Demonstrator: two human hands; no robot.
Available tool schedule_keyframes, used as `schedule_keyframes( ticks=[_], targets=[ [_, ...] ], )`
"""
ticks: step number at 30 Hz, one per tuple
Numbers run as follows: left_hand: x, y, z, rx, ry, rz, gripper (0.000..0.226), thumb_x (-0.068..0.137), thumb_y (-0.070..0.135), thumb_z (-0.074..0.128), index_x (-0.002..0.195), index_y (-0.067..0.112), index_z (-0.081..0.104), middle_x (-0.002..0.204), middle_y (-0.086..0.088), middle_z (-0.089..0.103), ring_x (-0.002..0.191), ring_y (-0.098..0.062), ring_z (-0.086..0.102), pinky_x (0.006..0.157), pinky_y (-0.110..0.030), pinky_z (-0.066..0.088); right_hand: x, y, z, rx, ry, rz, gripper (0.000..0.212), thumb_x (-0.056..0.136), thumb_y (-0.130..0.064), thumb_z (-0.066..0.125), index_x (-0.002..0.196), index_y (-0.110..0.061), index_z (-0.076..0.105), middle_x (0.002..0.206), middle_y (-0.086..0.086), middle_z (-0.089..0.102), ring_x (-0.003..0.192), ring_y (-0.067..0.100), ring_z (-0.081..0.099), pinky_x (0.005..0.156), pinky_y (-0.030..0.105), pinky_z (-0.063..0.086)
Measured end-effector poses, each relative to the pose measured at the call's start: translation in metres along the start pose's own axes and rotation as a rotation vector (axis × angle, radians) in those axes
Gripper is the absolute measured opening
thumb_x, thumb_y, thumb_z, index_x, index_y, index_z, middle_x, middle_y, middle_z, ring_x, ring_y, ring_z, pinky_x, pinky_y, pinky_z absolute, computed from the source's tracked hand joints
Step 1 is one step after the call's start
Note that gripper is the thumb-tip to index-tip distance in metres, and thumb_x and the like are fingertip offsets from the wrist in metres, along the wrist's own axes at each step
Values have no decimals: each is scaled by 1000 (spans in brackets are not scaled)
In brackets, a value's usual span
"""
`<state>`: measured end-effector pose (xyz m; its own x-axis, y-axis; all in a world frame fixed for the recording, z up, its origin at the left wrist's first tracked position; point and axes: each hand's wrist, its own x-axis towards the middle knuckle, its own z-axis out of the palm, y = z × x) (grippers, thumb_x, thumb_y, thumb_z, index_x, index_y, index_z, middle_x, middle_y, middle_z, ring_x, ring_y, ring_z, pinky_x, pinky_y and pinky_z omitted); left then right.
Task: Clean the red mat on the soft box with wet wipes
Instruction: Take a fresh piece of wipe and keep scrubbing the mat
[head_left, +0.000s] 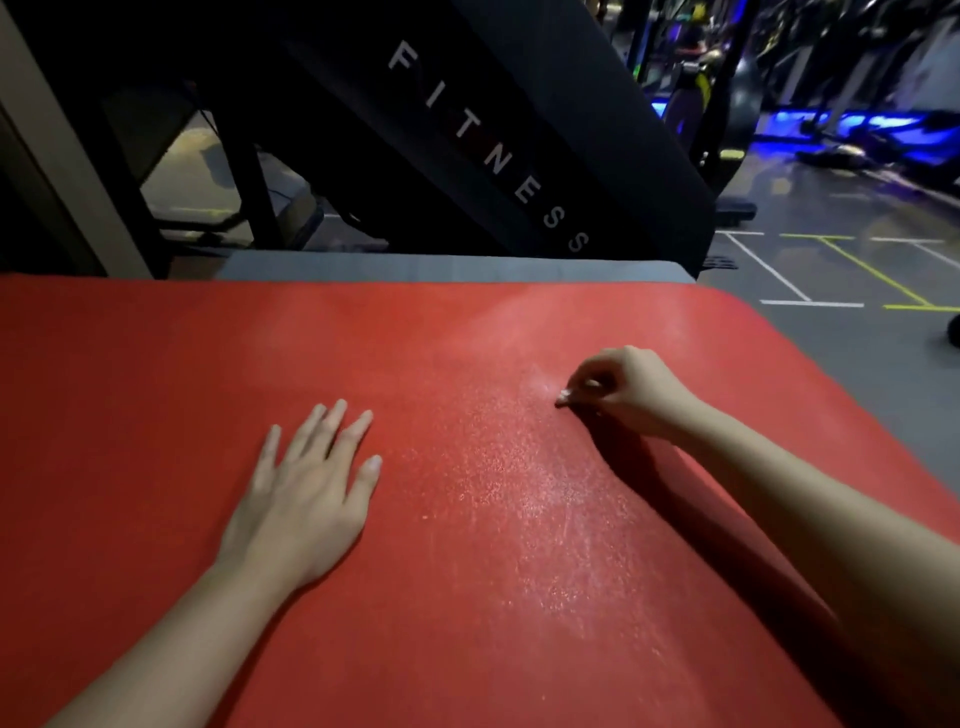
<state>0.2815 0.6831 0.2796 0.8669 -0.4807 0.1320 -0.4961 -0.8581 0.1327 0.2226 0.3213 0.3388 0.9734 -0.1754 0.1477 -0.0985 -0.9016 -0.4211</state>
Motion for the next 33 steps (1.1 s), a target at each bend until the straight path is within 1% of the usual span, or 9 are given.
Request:
schedule_keyframes(
  ticks=[2,6,12,17,20,25,27,29,33],
  targets=[
    [0,0,-3,-1,-11,-7,82,88,65,-5,162,38,17,170,11,10,156,-7,1,128,-44,1,32,4,5,19,79,17,19,75,-39,82,81,-23,76,80,-3,73,76,13,64,64,24,42],
    [1,1,-5,-21,-25,-8,82,88,66,-7,162,39,13,170,14,5,155,-4,-5,128,-43,-2,75,12,6,38,142,93,20,76,-40,82,82,-21,77,80,-1,72,78,15,65,66,22,37],
    [0,3,-3,-11,-5,-11,76,92,63,1,161,37,22,170,11,14,156,-7,4,128,-45,4,71,16,-7,-122,-107,-4,25,79,-48,77,82,-23,75,71,-7,66,69,13,60,59,25,38],
    [1,2,-6,-14,-14,-11,78,91,64,-2,161,39,20,170,12,12,156,-5,1,128,-43,1,118,24,7,29,158,224,24,76,-44,81,85,-22,76,81,3,71,84,24,66,68,25,41],
    [3,3,-8,-20,-23,-12,79,89,64,-5,161,39,16,170,13,8,156,-4,-3,128,-42,-2,126,22,14,9,182,281,24,79,-42,79,91,-22,77,93,7,74,94,27,67,71,25,42],
    [1,4,-7,-4,-31,-16,78,90,63,-6,162,38,15,170,12,7,156,-5,-4,128,-44,-1,104,20,-9,-25,-97,171,23,76,-45,81,77,-23,76,68,-6,70,64,8,65,56,20,42],
    [1,4,-6,3,-31,-13,78,91,63,-6,162,38,14,170,12,7,156,-5,-5,128,-44,-1,108,21,-10,-54,-130,145,21,74,-42,83,77,-22,76,64,-7,67,59,6,59,53,19,40],
    [1,3,-7,2,-40,-18,77,91,63,-6,162,39,13,170,13,5,155,-4,-7,128,-44,-2,124,20,-3,-59,-68,149,19,75,-36,84,79,-20,76,67,-1,69,61,10,61,56,20,41],
    [1,5,-9,22,-49,-17,79,89,63,-11,162,40,7,170,17,-2,154,-1,-13,128,-42,-4,168,27,21,22,188,273,24,75,-35,83,87,-16,77,84,13,74,85,27,69,74,28,51]
  ],
)
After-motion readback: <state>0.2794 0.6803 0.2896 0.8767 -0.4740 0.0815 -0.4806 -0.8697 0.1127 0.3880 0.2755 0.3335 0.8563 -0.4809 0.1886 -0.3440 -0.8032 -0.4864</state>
